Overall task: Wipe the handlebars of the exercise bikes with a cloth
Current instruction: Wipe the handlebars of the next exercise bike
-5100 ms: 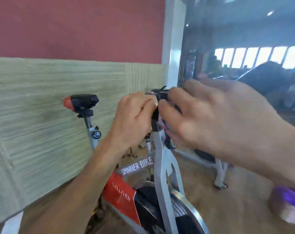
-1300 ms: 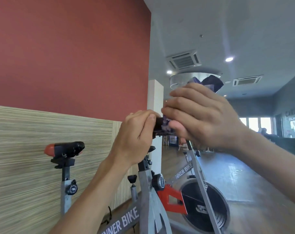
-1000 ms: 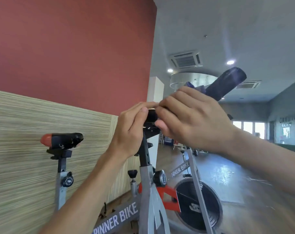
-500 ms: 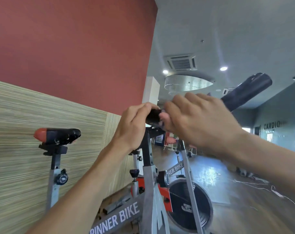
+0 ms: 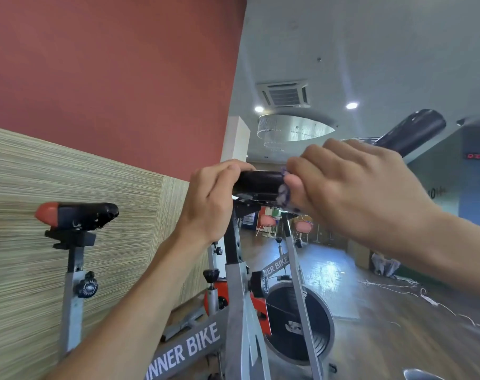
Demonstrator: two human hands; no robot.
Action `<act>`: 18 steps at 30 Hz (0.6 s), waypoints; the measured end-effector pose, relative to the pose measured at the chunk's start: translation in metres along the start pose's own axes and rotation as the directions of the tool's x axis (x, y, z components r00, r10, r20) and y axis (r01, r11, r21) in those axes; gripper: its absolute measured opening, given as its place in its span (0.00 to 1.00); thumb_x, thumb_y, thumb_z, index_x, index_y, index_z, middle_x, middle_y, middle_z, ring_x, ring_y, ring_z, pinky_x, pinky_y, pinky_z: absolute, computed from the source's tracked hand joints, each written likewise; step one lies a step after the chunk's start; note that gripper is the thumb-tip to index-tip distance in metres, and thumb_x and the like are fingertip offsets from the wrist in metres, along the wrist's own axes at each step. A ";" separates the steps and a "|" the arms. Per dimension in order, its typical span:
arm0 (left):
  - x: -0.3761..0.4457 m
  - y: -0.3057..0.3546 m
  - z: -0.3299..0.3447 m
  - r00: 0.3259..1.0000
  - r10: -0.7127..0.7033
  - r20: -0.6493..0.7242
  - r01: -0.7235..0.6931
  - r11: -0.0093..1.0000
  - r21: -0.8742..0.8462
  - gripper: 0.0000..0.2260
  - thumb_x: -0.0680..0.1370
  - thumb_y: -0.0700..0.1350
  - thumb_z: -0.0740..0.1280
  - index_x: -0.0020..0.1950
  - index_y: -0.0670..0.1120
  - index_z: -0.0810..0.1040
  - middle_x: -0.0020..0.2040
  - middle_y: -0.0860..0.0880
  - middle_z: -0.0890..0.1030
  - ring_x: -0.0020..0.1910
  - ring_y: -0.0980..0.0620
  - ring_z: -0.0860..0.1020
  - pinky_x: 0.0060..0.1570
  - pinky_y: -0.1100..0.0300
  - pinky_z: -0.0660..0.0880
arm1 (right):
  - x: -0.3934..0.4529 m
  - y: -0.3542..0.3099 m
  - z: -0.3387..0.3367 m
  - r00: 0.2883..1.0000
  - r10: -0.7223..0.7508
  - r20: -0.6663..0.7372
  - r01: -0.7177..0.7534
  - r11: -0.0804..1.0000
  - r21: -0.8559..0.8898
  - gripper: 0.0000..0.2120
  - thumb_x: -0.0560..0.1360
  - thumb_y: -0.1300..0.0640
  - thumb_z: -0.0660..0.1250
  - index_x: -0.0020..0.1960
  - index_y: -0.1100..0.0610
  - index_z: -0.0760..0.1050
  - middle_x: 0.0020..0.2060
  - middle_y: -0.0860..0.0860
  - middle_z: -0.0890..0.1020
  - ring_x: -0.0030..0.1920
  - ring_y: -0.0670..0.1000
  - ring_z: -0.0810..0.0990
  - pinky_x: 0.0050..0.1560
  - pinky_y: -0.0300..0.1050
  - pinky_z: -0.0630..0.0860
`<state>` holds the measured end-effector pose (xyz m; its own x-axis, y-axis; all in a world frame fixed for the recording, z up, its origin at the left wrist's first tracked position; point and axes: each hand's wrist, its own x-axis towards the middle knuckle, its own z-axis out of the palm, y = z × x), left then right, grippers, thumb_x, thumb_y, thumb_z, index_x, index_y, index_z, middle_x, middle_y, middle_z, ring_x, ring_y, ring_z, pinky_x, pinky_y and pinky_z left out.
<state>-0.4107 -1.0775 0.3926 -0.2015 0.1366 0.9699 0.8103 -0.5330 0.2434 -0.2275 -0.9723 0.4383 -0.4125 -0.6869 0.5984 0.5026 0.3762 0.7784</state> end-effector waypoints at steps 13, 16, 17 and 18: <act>0.000 -0.003 -0.009 0.993 0.118 0.030 -0.119 0.991 0.054 0.24 0.78 0.49 0.51 0.54 0.40 0.85 0.48 0.46 0.86 0.51 0.51 0.82 0.51 0.54 0.78 | -0.001 0.004 -0.001 1.000 -0.003 0.010 0.003 1.000 0.007 0.22 0.87 0.53 0.51 0.45 0.59 0.78 0.36 0.55 0.79 0.35 0.61 0.78 0.38 0.56 0.78; -0.001 -0.005 -0.008 0.988 0.156 -0.004 -0.155 0.985 0.082 0.25 0.78 0.49 0.51 0.55 0.40 0.85 0.48 0.46 0.86 0.50 0.54 0.83 0.50 0.55 0.78 | 0.011 -0.011 0.009 0.999 0.036 -0.017 -0.036 0.999 0.002 0.23 0.87 0.53 0.51 0.41 0.59 0.77 0.34 0.55 0.77 0.32 0.60 0.76 0.34 0.54 0.75; 0.000 -0.005 -0.007 0.987 0.161 -0.014 -0.159 0.984 0.082 0.25 0.78 0.49 0.51 0.55 0.39 0.85 0.46 0.47 0.86 0.48 0.55 0.83 0.49 0.55 0.79 | 0.017 -0.020 0.017 0.999 0.052 -0.018 -0.052 0.999 -0.004 0.23 0.87 0.53 0.50 0.40 0.59 0.76 0.33 0.55 0.77 0.31 0.59 0.76 0.33 0.52 0.73; 0.000 -0.005 -0.007 0.987 0.161 -0.021 -0.159 0.984 0.075 0.25 0.78 0.49 0.51 0.55 0.39 0.85 0.45 0.49 0.86 0.47 0.56 0.82 0.48 0.56 0.78 | 0.024 -0.028 0.023 0.998 0.054 -0.014 -0.055 0.998 -0.011 0.24 0.87 0.53 0.50 0.39 0.58 0.76 0.32 0.55 0.77 0.31 0.59 0.75 0.32 0.52 0.71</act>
<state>-0.4189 -1.0802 0.3915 -0.0796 0.0315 0.9963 0.8712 -0.4836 0.0849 -0.2690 -0.9848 0.4350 -0.3742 -0.6737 0.6373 0.5326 0.4065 0.7424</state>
